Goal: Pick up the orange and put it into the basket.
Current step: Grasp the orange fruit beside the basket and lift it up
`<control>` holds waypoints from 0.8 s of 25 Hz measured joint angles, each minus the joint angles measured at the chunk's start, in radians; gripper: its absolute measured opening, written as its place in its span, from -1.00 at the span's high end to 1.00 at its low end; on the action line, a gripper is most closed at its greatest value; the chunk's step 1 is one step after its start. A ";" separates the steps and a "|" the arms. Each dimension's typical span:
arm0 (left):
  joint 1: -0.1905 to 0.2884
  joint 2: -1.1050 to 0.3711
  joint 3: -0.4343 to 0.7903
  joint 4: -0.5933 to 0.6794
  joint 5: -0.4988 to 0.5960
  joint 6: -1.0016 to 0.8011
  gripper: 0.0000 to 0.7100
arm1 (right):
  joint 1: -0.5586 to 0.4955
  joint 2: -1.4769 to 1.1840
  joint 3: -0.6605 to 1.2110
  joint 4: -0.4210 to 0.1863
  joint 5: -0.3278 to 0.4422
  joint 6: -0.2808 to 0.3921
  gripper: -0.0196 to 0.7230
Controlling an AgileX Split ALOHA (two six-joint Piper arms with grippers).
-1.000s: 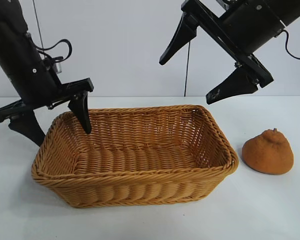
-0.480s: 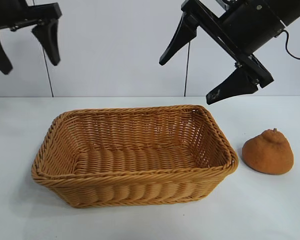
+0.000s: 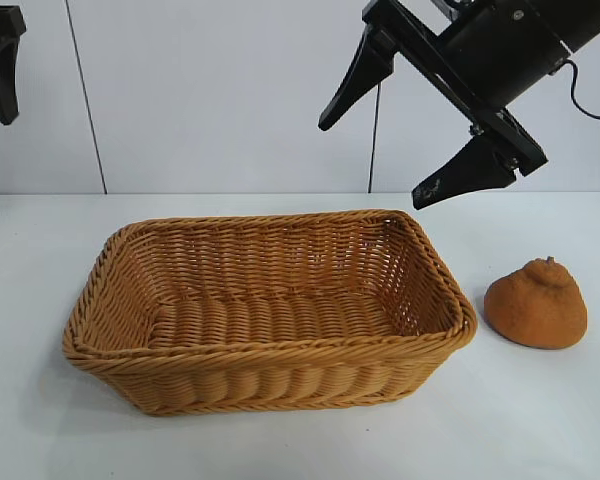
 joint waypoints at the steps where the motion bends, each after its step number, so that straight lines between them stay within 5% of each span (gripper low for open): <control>1: -0.007 -0.022 0.016 0.000 0.000 0.000 -0.79 | 0.000 0.000 0.000 0.000 0.004 0.000 -0.92; 8: -0.053 -0.256 0.276 0.000 0.000 0.000 -0.79 | 0.000 0.000 0.000 0.000 0.016 0.000 -0.92; 20: -0.059 -0.823 0.933 0.024 -0.019 0.003 -0.79 | 0.000 0.000 -0.009 -0.006 0.027 0.000 -0.92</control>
